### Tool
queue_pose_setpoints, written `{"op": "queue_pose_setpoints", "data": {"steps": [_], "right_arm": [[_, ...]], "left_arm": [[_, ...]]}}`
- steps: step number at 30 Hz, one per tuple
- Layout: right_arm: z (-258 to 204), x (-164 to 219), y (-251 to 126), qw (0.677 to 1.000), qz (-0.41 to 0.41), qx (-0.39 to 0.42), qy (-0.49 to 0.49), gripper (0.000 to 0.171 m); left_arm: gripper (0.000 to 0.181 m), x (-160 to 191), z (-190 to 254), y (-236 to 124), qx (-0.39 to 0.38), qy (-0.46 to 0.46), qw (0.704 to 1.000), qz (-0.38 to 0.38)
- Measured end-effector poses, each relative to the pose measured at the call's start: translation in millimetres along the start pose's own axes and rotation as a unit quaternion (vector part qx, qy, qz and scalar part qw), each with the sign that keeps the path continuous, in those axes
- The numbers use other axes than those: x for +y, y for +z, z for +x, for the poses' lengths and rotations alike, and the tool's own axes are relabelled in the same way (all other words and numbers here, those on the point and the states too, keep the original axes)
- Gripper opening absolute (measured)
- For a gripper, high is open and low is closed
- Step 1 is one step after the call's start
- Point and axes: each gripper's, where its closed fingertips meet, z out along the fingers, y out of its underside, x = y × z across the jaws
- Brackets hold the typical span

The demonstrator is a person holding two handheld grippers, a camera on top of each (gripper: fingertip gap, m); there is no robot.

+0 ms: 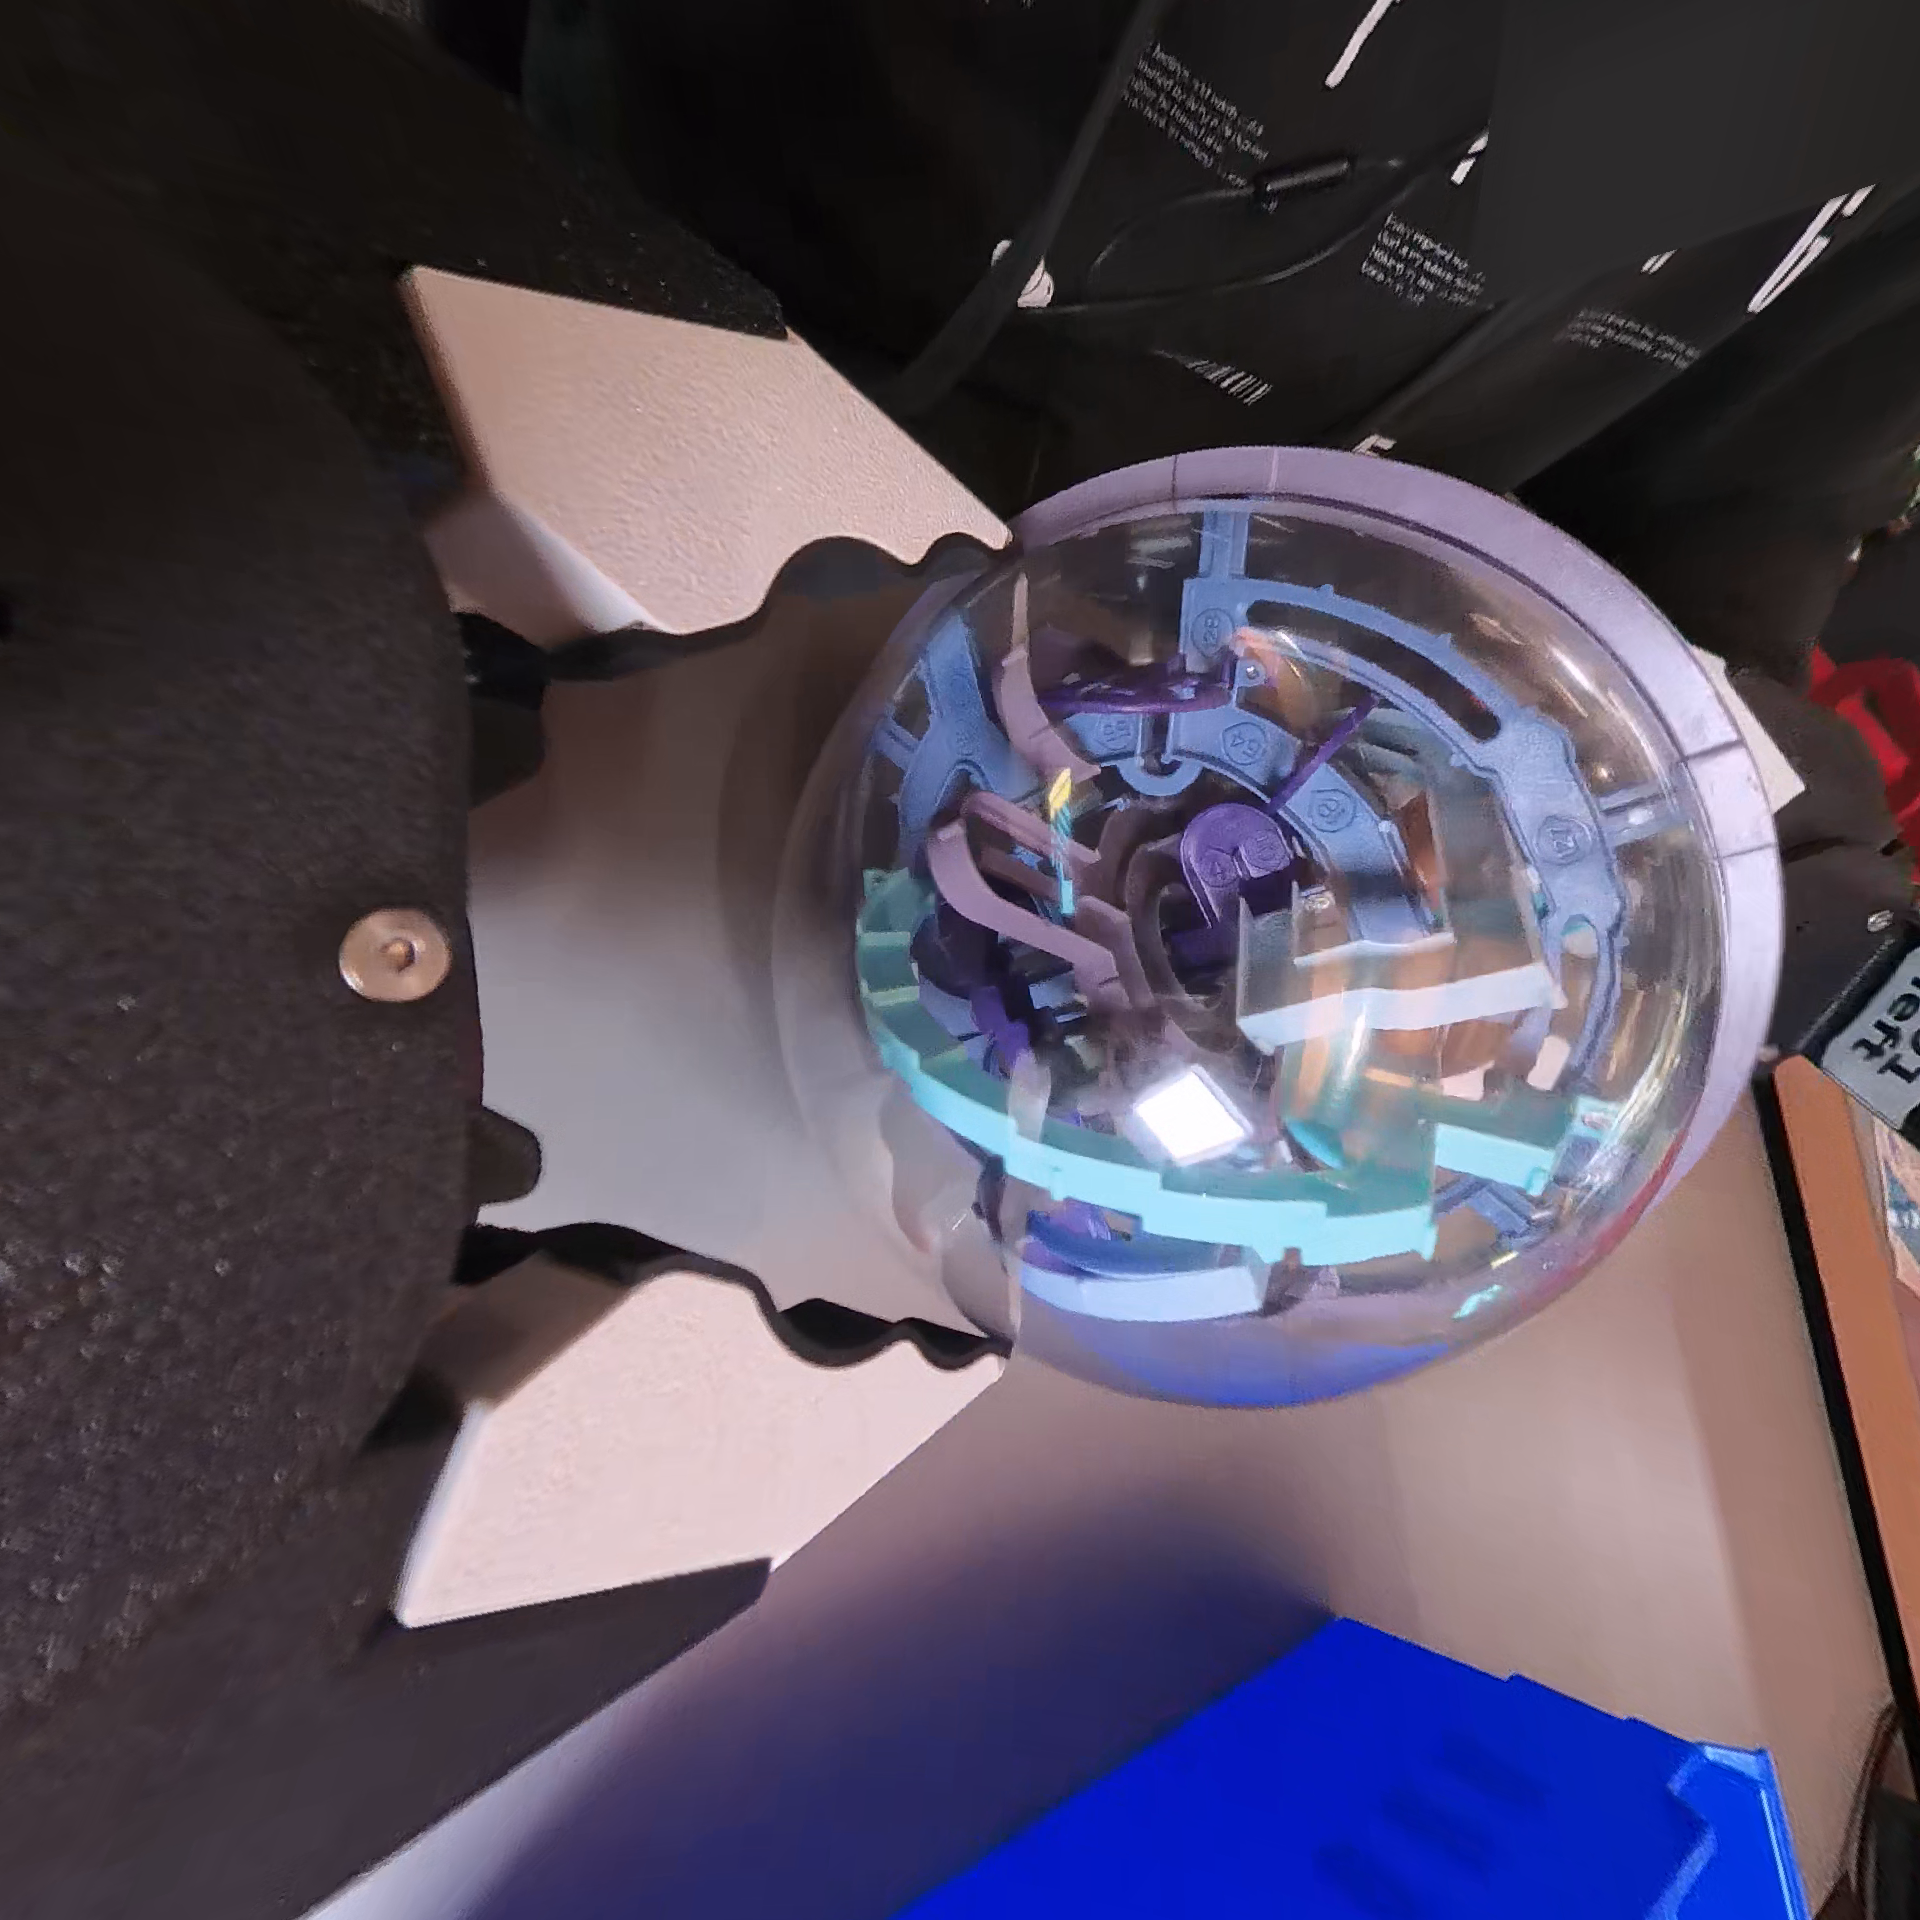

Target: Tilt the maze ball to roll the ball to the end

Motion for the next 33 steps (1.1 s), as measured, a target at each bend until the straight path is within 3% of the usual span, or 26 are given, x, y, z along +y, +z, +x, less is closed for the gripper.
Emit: {"op": "queue_pose_setpoints", "data": {"steps": [3, 6, 11, 15, 19, 26, 30, 33], "right_arm": [[3, -1, -1, 1.0, 0.003, 0.002, -0.002, 0.132], [5, -2, -1, 1.0, 0.006, 0.0, 0.001, 0.13], [10, 0, 4, 1.0, -0.004, 0.007, 0.004, 0.129], [14, -3, -6, 0.999, 0.009, 0.033, 0.025, 0.124], [14, 8, -16, 0.996, 0.005, 0.087, 0.028, 0.131], [20, 16, 3, 0.989, -0.001, 0.15, -0.005, 0.131], [24, 15, 5, 0.989, 0.005, 0.148, -0.008, 0.123], [26, 15, 6, 0.989, 0.006, 0.146, -0.004, 0.123]], "left_arm": [[0.14, 1, -4, -8, -0.006, 0.06, 0.998, -0.02], [0.144, -35, -15, -14, -0.027, 0.174, 0.983, 0.051], [0.147, -55, -11, 5, -0.02, 0.244, 0.969, 0.043], [0.147, -57, -18, 6, -0.018, 0.232, 0.972, 0.041], [0.147, -53, -26, 1, -0.004, 0.196, 0.979, 0.057], [0.145, -53, -36, -4, -0.002, 0.131, 0.989, 0.067], [0.142, -52, -34, -10, -0.033, 0.154, 0.986, 0.057], [0.141, -68, -30, -23, -0.087, 0.234, 0.964, 0.085]]}}
